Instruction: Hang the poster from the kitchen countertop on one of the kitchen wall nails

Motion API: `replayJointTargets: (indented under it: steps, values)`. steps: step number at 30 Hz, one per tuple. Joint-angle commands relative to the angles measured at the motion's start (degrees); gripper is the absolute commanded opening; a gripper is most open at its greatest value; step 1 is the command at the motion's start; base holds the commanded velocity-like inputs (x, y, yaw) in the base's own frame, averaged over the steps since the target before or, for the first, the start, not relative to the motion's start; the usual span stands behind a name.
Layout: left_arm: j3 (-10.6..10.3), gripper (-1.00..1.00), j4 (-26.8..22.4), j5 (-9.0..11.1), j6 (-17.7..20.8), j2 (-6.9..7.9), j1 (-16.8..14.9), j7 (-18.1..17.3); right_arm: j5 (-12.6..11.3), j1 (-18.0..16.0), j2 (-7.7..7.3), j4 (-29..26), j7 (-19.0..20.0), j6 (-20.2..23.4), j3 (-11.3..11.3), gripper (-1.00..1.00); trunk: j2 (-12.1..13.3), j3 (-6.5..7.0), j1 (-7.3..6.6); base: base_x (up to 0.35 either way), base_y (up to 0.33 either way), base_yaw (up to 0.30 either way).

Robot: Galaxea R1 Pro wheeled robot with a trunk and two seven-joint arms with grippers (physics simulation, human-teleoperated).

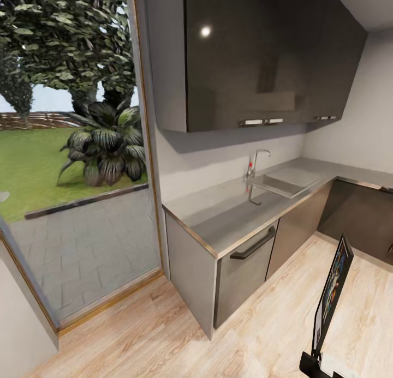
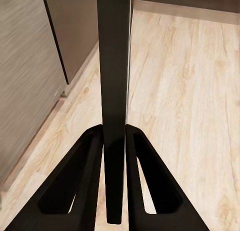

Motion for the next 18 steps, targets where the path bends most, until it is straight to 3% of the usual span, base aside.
replayJointTargets:
  steps: [1,18]
  values:
    - [0.0,1.00,0.0,0.0,-0.1,0.00,0.0,0.0,-0.7,0.0,-0.02,0.0,0.1,-0.4,0.1,-1.00,0.3,0.11,-0.21,0.000,0.000,0.000]
    - [0.0,1.00,0.0,-0.1,-0.1,0.00,0.0,0.0,-0.7,0.0,-0.02,0.0,0.2,-0.4,0.1,-1.00,7.2,3.16,-3.94,0.000,0.000,0.000]
